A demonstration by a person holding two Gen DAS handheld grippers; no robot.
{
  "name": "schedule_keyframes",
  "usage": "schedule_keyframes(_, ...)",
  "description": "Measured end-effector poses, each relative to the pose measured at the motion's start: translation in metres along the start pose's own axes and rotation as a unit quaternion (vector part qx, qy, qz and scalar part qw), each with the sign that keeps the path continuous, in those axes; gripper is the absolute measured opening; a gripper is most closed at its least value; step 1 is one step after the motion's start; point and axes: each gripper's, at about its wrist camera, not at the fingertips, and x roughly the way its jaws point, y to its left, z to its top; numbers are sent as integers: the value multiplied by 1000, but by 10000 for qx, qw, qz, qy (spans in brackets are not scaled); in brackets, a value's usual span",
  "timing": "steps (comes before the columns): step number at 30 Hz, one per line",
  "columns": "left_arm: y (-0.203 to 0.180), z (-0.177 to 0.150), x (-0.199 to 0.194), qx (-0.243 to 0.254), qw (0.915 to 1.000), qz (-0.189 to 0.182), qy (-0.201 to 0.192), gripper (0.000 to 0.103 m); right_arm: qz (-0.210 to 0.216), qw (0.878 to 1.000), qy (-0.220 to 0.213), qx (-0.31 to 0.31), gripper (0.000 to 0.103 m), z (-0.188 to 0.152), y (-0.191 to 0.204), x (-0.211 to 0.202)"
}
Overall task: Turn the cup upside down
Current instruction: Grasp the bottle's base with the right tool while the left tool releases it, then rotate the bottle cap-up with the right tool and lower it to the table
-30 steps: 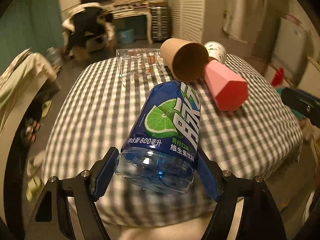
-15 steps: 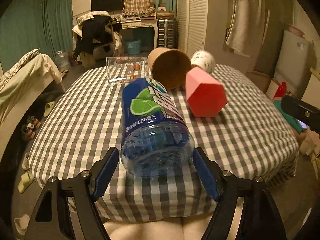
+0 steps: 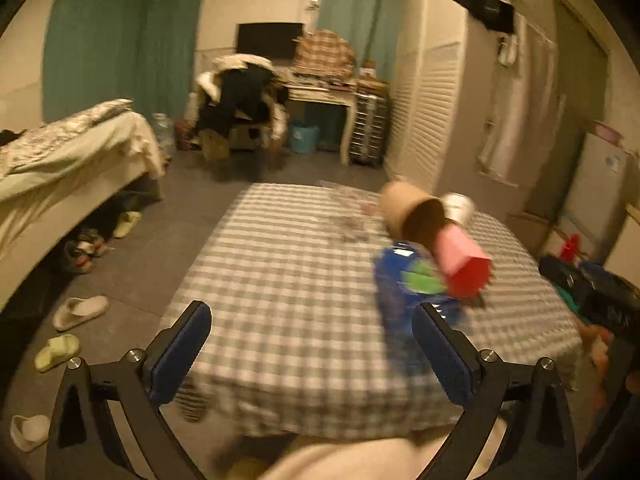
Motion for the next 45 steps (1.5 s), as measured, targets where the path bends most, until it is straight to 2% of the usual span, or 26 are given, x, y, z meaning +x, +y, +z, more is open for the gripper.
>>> schedule_keyframes(7, 55, -13, 16, -215, 9984, 498, 162, 103, 471, 9967, 589, -306, 103, -37, 75, 40)
schedule_keyframes(11, 74, -31, 29, -430, 9970, 489, 427, 103, 367, 9952, 861, -298, 103, -61, 86, 67)
schedule_keyframes(14, 82, -41, 37, -540, 9958, 454, 580, 103, 333, 9957, 862, -70, 103, -66, 84, 75)
schedule_keyframes(21, 84, -46, 45, -550, 9955, 388, 667, 103, 395, 9955, 858, -55, 102, -62, 90, 92)
schedule_keyframes(22, 84, -46, 46, -559, 9954, 379, 679, 103, 405, 9954, 860, -71, 98, -62, 91, 94)
schedule_keyframes(25, 87, -47, 48, -563, 9952, 363, 719, 103, 410, 9939, 998, -232, 72, -60, 98, 99)
schedule_keyframes(31, 88, -48, 53, -549, 9946, 369, 799, 103, 435, 9917, 990, -699, 71, -36, 104, 79)
schedule_keyframes(35, 87, -51, 56, -571, 9945, 342, 813, 103, 664, 9845, 1232, -1060, 71, -6, 105, 67)
schedule_keyframes(38, 87, -51, 57, -656, 9941, 254, 826, 103, 602, 9800, 1287, -1394, 71, 7, 104, 67)
schedule_keyframes(42, 88, -49, 54, -569, 9949, 273, 789, 103, 794, 9730, 1694, -1355, 71, 15, 106, 70)
schedule_keyframes(45, 90, -48, 53, -521, 9955, 289, 741, 103, 790, 9615, 2018, -1687, 71, 15, 110, 66)
